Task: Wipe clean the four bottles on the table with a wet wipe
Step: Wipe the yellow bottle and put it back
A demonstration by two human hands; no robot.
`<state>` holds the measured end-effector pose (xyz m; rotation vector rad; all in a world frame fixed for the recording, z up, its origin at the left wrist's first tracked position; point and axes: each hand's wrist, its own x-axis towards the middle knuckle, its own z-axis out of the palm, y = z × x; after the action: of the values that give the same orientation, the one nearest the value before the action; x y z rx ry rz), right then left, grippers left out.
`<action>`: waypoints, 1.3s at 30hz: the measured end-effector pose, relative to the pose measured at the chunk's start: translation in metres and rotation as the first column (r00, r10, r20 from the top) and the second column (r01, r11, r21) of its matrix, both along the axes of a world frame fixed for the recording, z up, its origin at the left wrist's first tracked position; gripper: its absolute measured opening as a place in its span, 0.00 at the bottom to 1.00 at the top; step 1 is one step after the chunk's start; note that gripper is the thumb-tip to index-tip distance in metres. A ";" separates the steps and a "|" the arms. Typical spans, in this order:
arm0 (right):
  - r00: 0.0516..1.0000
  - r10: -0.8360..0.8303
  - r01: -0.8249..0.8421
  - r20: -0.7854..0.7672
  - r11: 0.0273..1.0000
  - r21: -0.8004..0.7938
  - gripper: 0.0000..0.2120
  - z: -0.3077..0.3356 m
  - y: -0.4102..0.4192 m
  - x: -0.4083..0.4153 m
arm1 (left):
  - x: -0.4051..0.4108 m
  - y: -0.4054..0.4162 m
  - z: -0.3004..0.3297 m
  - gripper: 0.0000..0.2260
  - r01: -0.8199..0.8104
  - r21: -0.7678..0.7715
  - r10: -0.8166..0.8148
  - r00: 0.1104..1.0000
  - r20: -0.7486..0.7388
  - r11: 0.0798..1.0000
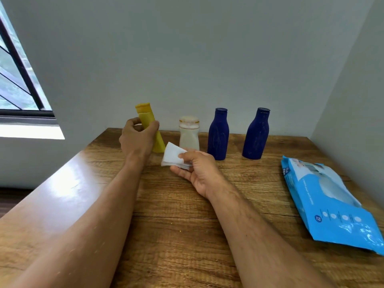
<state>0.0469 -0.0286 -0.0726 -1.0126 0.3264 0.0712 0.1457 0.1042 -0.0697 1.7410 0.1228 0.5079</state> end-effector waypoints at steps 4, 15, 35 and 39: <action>0.997 -0.037 0.038 0.062 0.999 -0.022 0.06 0.010 -0.003 -0.003 | -0.013 0.010 0.003 0.15 0.314 -0.422 -0.336 0.941 0.023 0.850; 0.846 -0.223 0.452 0.483 0.780 -0.432 0.11 0.028 -0.027 -0.028 | -0.074 0.000 -0.007 0.29 0.616 -0.729 -0.834 0.540 0.113 0.299; 0.716 0.011 0.665 0.698 0.293 -0.687 0.11 0.009 -0.016 -0.045 | -0.086 -0.018 0.002 0.33 0.545 -0.746 -0.839 0.543 -0.033 0.382; 0.745 0.082 0.622 0.662 0.271 -0.734 0.11 0.004 -0.015 -0.040 | -0.086 -0.021 -0.001 0.28 0.530 -0.715 -0.789 0.613 -0.049 0.456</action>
<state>0.0070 -0.0440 -0.0684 -2.0962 -0.1036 -0.9324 0.0596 0.0837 -0.0707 1.0199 -0.1328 -0.4703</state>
